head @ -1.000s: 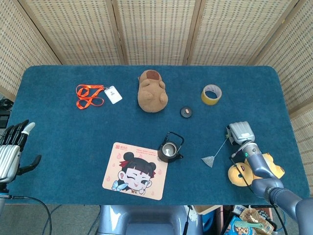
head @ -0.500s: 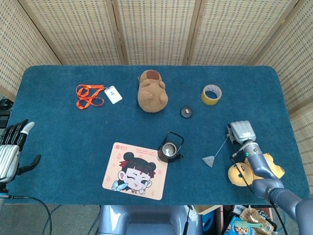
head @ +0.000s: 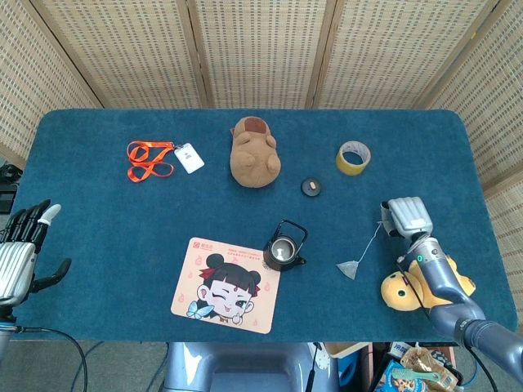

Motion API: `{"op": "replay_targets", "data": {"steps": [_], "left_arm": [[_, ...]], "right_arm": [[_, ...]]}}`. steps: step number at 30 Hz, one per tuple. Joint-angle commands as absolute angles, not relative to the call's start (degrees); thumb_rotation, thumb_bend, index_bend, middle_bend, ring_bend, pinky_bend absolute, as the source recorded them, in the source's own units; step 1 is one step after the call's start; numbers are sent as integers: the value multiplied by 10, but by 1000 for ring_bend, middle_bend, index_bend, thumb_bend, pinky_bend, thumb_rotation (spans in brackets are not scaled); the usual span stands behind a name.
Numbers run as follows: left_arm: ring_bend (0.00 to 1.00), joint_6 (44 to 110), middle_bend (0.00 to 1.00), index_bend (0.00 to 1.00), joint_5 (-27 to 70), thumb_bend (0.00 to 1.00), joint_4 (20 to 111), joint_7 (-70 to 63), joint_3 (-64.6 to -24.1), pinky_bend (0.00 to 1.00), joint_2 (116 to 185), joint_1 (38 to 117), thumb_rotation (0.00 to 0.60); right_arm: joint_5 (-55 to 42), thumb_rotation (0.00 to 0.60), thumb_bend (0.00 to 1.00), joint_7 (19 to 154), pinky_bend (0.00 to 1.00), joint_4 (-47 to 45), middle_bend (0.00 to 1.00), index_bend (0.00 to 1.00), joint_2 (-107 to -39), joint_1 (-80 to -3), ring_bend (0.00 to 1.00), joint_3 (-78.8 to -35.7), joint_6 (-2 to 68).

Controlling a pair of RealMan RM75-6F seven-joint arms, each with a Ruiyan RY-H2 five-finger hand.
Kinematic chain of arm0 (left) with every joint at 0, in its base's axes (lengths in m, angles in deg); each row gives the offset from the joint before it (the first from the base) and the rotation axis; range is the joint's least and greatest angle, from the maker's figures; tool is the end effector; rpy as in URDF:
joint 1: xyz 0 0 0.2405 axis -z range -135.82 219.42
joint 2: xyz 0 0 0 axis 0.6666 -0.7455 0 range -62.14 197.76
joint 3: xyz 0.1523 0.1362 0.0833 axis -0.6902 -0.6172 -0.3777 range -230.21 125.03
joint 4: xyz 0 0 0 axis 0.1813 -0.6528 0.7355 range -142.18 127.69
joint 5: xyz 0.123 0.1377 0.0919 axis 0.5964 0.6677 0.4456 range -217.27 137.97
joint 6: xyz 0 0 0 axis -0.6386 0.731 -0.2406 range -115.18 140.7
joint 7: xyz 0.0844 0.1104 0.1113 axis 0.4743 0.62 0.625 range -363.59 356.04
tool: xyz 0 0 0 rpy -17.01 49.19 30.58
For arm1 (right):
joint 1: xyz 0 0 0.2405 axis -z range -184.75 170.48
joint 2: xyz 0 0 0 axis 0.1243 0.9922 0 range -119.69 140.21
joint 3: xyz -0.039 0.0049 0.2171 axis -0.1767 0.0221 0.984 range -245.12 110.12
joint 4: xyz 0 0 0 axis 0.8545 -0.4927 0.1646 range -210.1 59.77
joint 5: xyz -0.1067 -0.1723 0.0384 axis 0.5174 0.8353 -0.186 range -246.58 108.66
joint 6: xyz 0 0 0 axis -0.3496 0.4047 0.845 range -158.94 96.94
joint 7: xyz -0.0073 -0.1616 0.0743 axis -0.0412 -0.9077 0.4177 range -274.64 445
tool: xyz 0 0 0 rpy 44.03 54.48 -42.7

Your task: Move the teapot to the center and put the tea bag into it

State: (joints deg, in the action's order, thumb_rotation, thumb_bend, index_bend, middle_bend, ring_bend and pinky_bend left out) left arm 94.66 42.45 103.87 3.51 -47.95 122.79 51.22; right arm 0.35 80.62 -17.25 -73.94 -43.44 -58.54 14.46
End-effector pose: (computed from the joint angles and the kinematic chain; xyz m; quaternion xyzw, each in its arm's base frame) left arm -0.2164 0.2307 0.1606 -0.6013 -0.3971 -0.4072 0.5611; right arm -0.2744 -0.3967 0.0505 0.7060 -0.3828 0.2472 0.5421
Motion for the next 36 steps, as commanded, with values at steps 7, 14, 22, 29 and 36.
{"op": "replay_targets", "data": {"steps": [7, 14, 22, 29, 36], "left_arm": [[0, 937, 0, 0, 429, 347, 1041, 37, -486, 0, 1229, 514, 600], [0, 935, 0, 0, 435, 347, 1043, 36, -489, 0, 1229, 514, 600], [0, 935, 0, 0, 439, 347, 1046, 36, -492, 0, 1228, 514, 600], [0, 935, 0, 0, 438, 348, 1046, 34, -493, 0, 1227, 513, 600], [0, 934, 0, 0, 435, 348, 1043, 31, -493, 0, 1229, 512, 600]], "right_arm": [[34, 600, 678, 818, 1000, -45, 888, 654, -665, -410, 942, -577, 215], [52, 600, 682, 812, 1000, 38, 889, 659, -616, -393, 942, -579, 255], [72, 600, 682, 820, 1000, 96, 891, 661, -583, -383, 942, -578, 285], [89, 600, 688, 828, 1000, 142, 892, 663, -558, -381, 942, -577, 298], [103, 600, 702, 834, 1000, 164, 894, 670, -546, -383, 942, -574, 308]]}}
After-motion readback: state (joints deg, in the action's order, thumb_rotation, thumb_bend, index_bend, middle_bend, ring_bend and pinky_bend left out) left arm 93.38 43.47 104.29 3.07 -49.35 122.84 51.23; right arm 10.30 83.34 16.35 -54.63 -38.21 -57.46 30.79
